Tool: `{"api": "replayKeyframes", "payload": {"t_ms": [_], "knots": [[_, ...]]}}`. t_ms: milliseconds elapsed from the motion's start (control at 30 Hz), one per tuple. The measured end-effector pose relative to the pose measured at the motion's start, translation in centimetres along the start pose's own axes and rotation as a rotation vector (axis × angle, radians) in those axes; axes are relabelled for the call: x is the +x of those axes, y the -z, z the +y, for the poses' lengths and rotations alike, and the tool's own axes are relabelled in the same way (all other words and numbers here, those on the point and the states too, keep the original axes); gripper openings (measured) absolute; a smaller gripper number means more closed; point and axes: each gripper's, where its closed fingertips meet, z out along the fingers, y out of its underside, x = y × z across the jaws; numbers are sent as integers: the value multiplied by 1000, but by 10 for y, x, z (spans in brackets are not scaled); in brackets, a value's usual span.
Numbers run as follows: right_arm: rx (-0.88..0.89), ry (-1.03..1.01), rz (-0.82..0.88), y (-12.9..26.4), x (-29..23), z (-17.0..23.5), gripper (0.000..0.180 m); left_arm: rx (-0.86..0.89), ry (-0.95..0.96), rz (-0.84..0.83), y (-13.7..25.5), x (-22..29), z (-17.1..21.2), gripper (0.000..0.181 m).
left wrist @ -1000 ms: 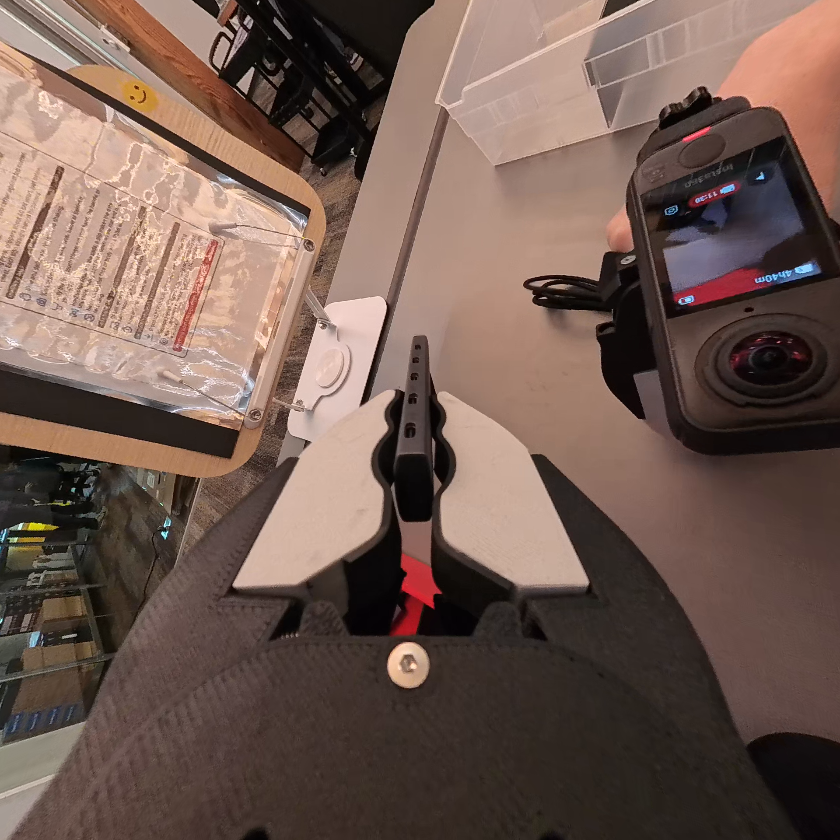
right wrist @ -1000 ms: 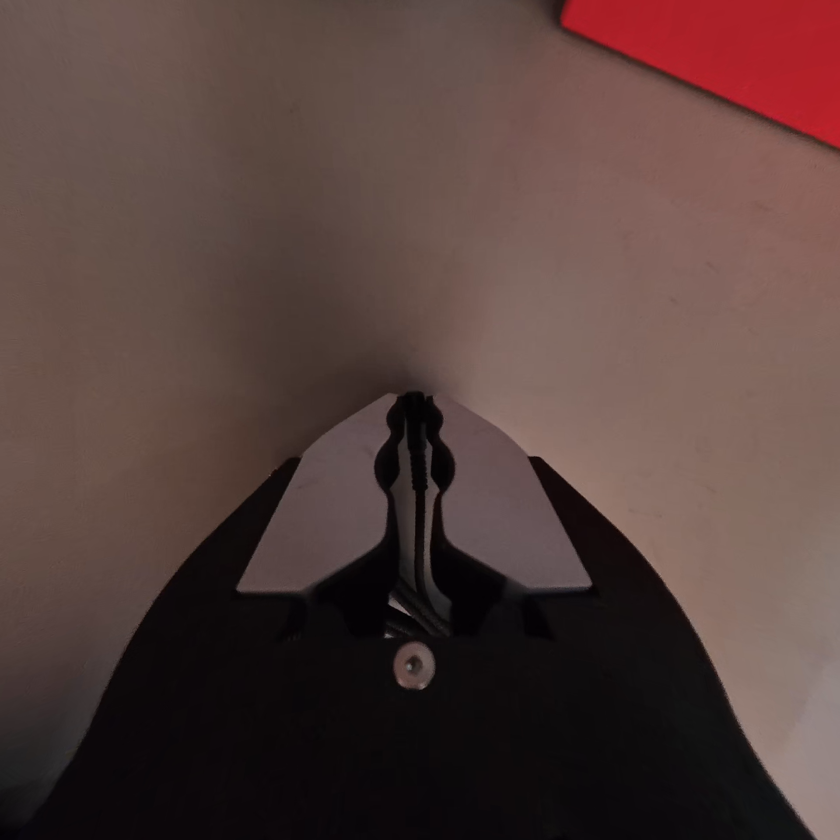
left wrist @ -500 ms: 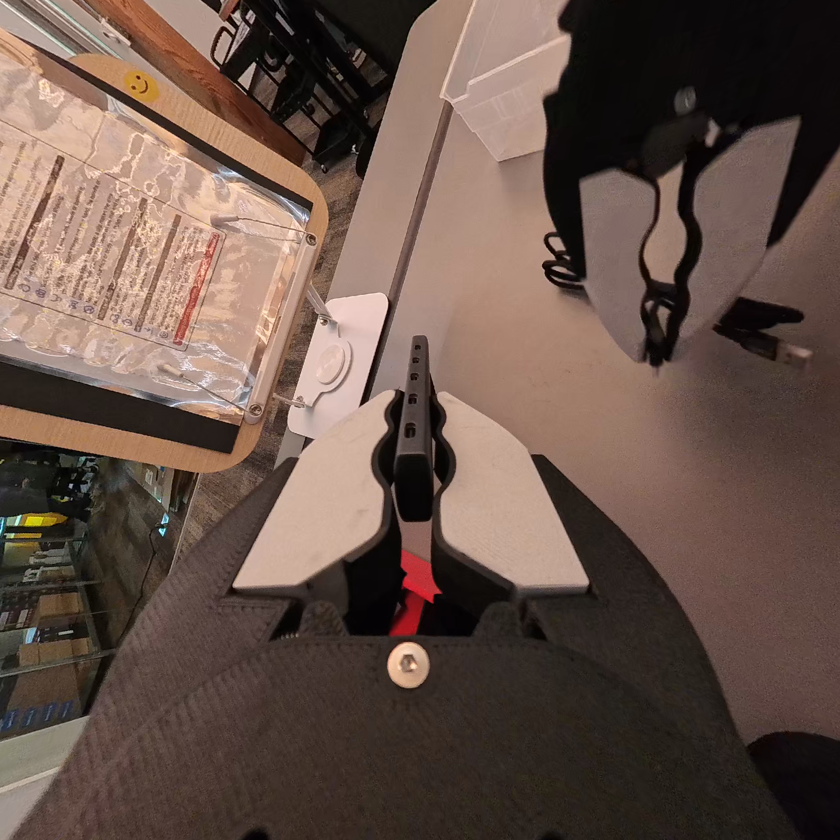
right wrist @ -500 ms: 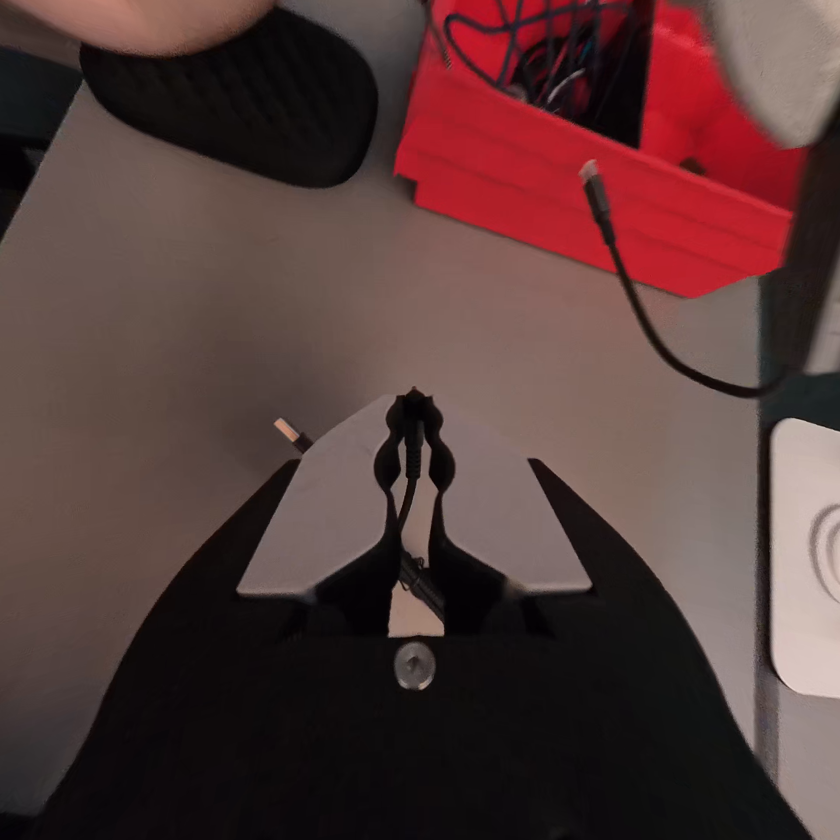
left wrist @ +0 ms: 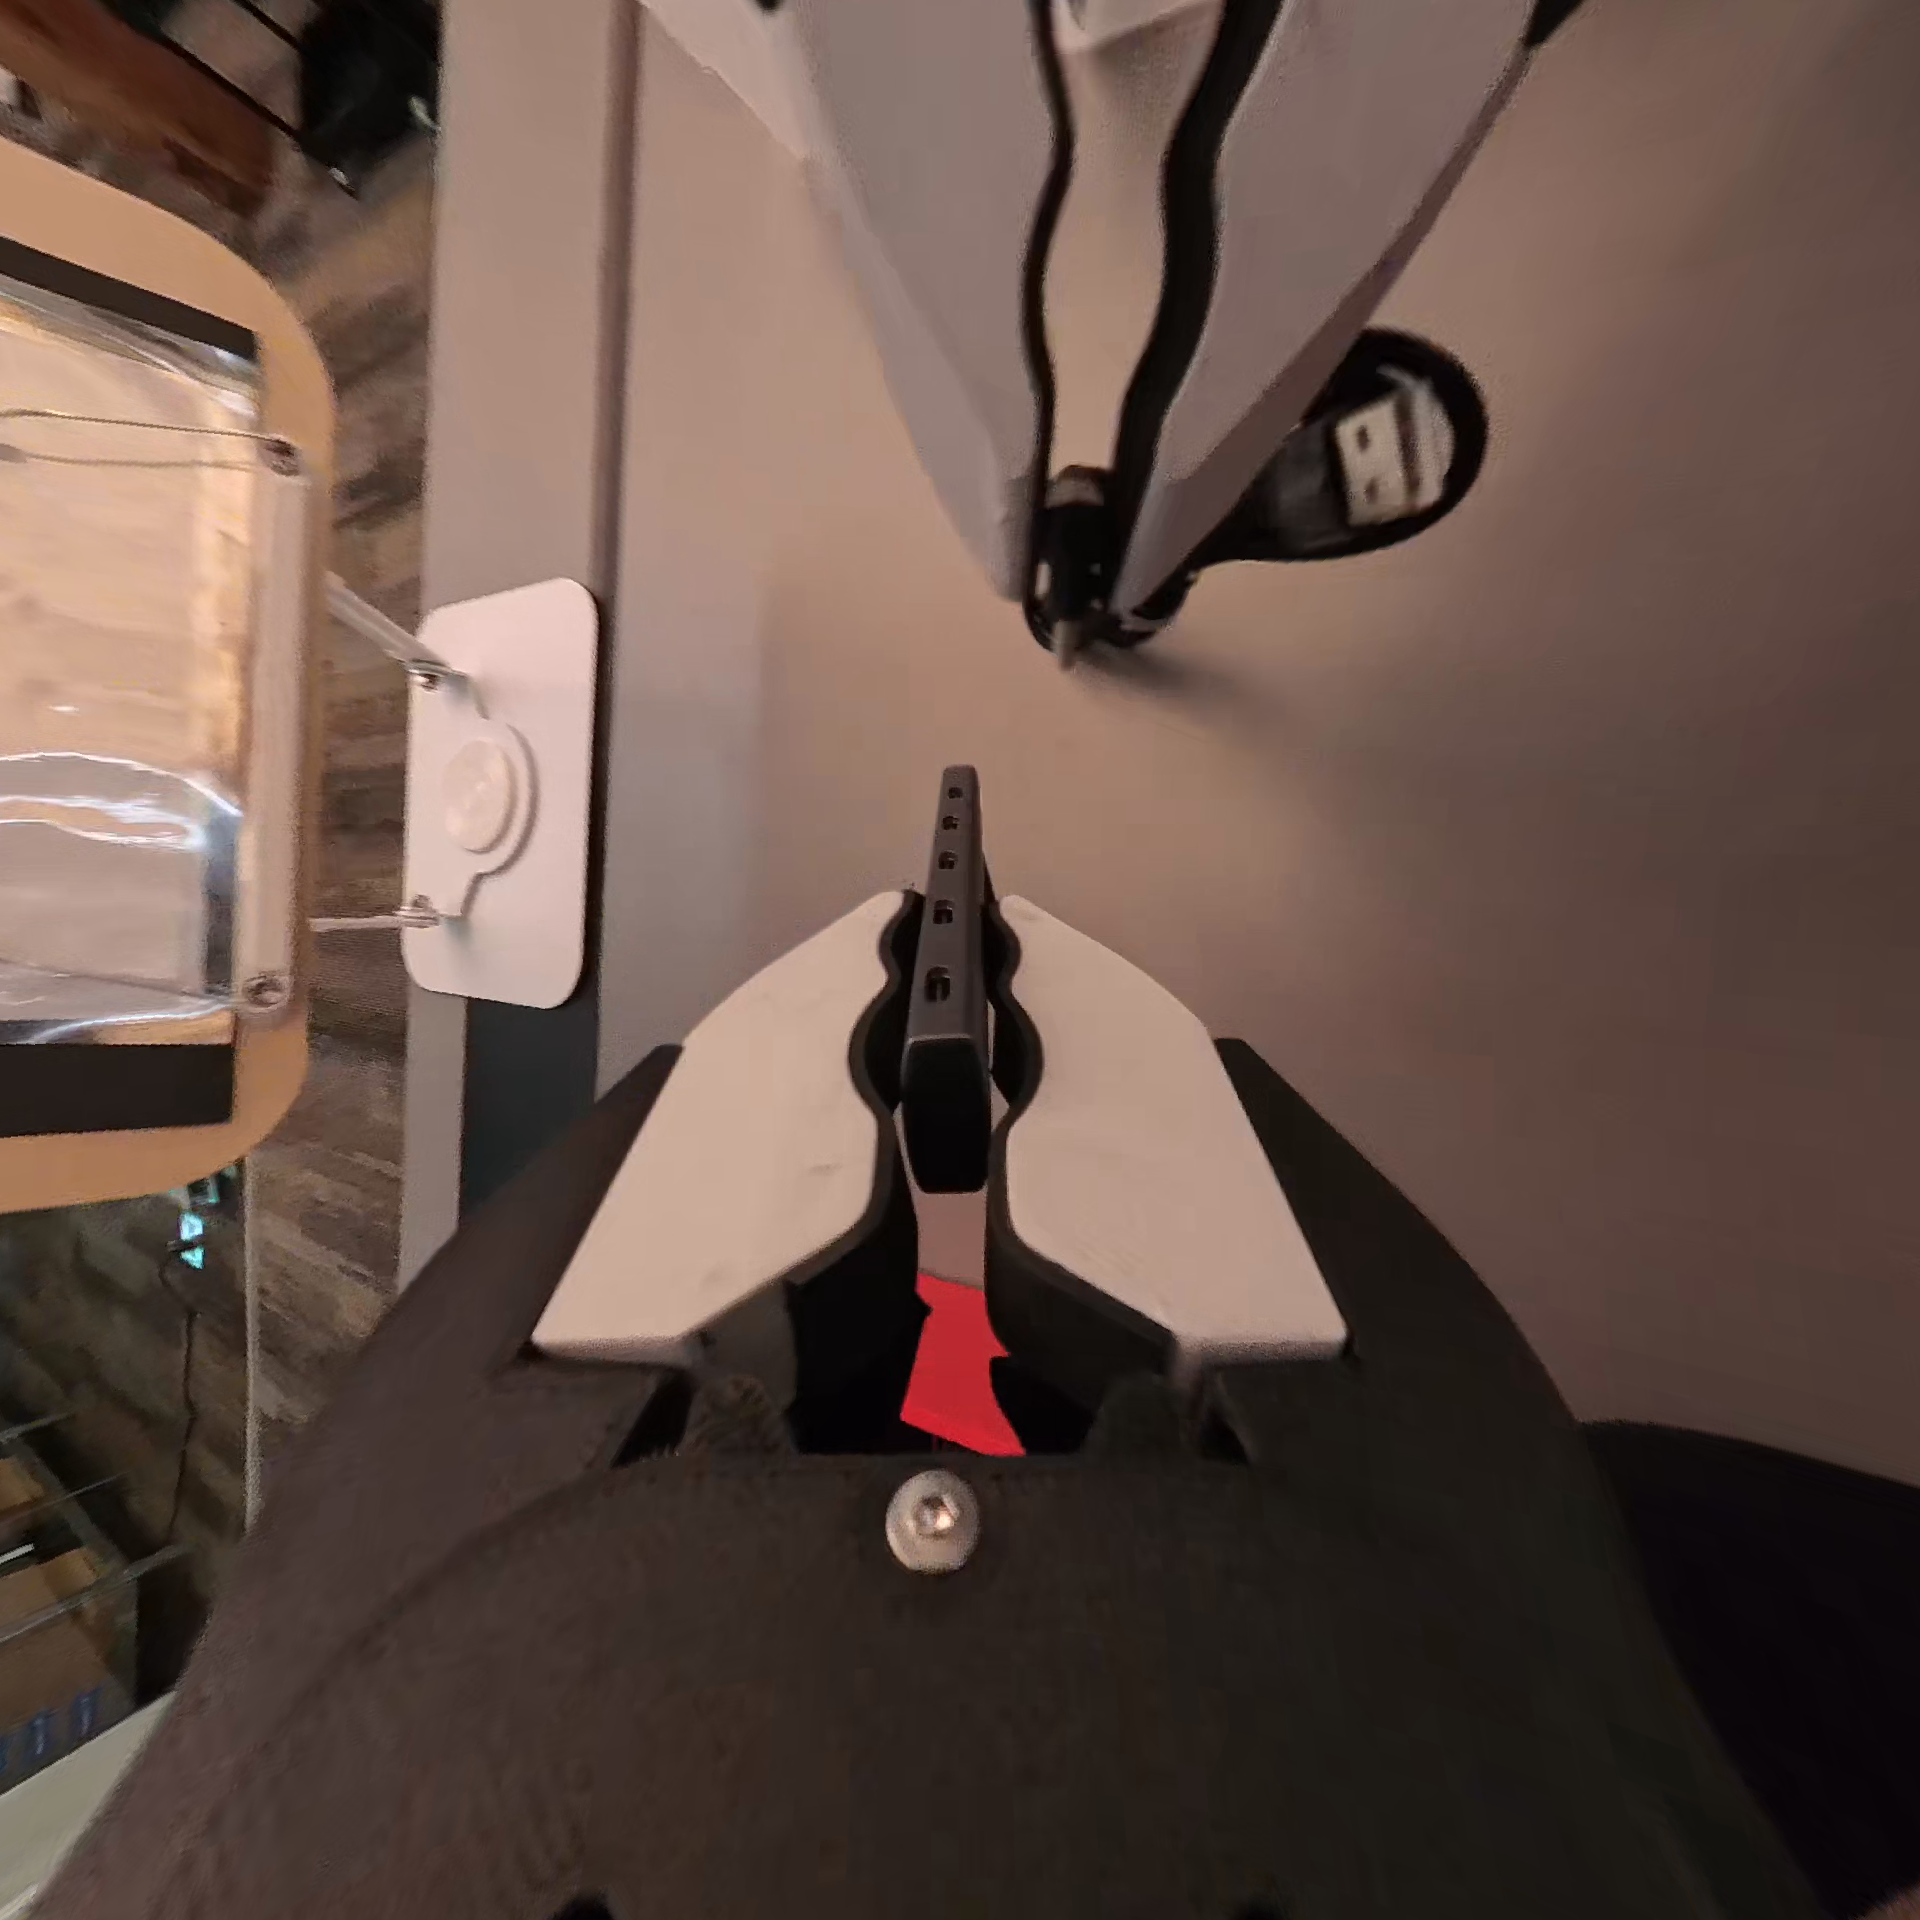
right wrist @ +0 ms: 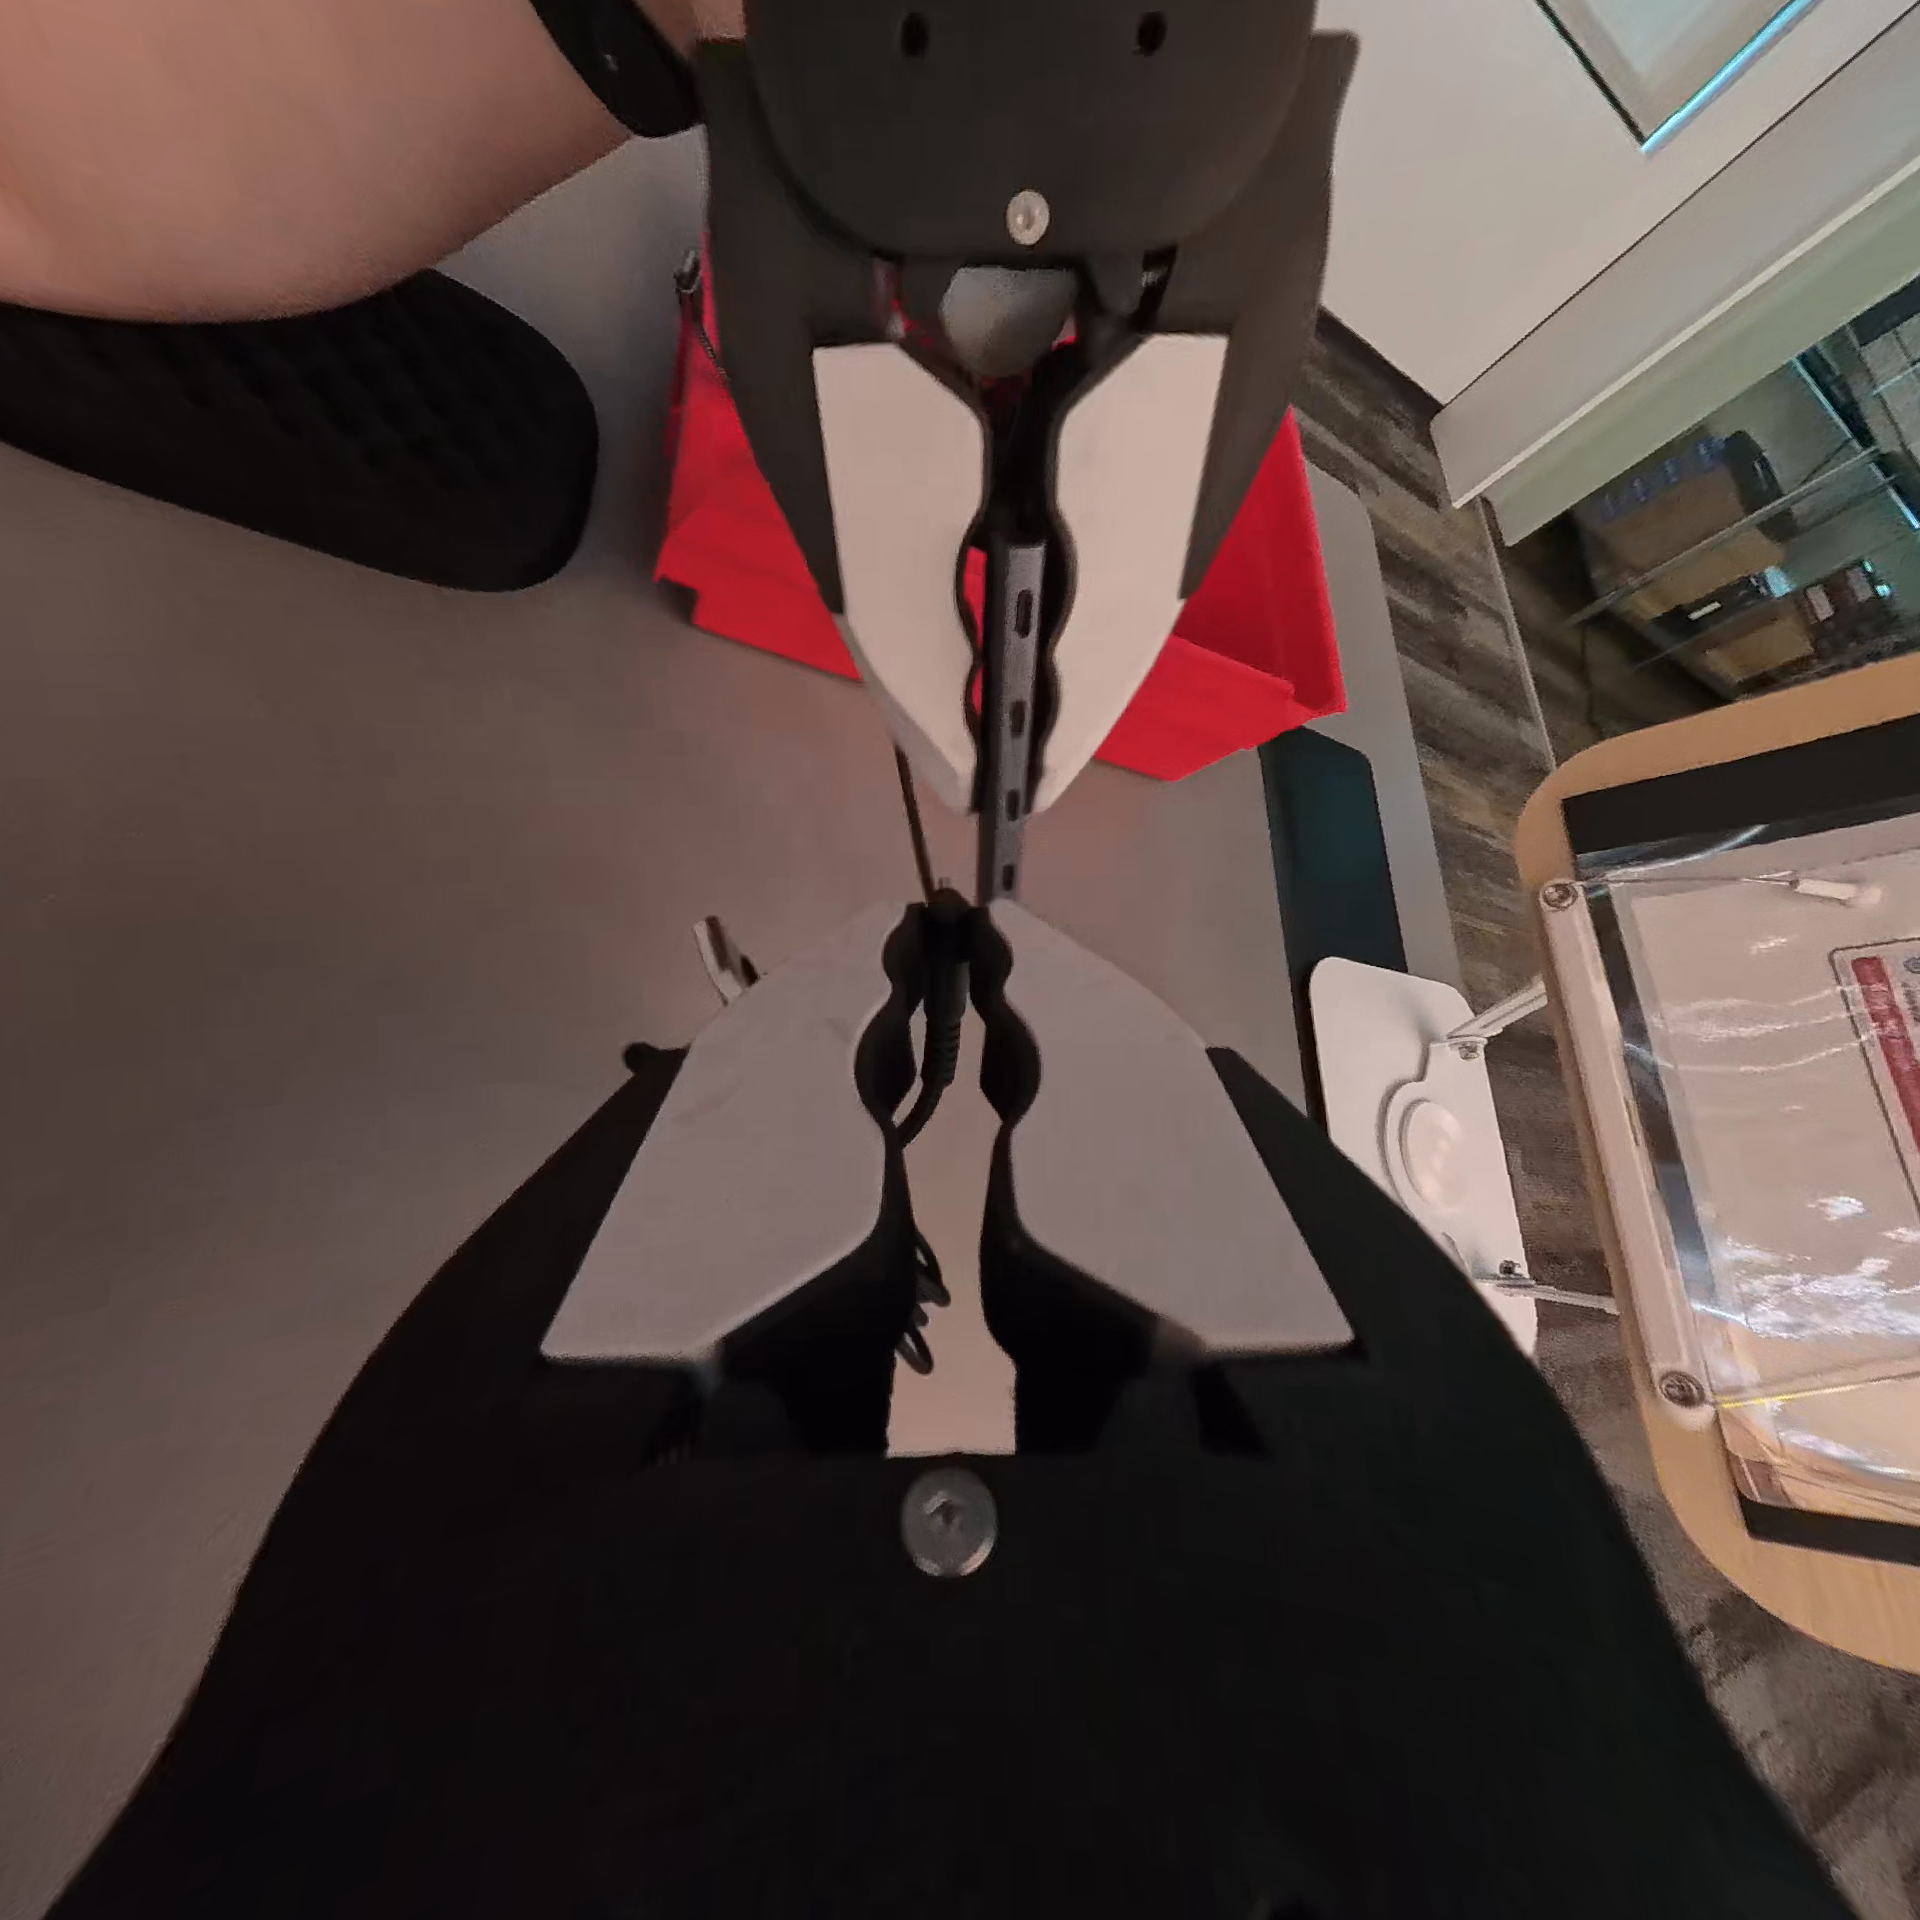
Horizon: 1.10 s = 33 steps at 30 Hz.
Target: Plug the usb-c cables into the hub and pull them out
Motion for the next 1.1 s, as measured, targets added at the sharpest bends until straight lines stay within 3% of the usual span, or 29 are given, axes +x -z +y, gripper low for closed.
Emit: {"api": "replayKeyframes", "payload": {"t_ms": [367,833,1100], "knots": [[0,-33,-19,-25,-5,7,8,-44,25,142,-8,21,2,10],[62,-83,-54,-26,-5,6,8,-2,23,149,-6,21,-5,10],[298,-263,-136,-17,4,-7,8,133,105,201,6,15,-18,10]]}}
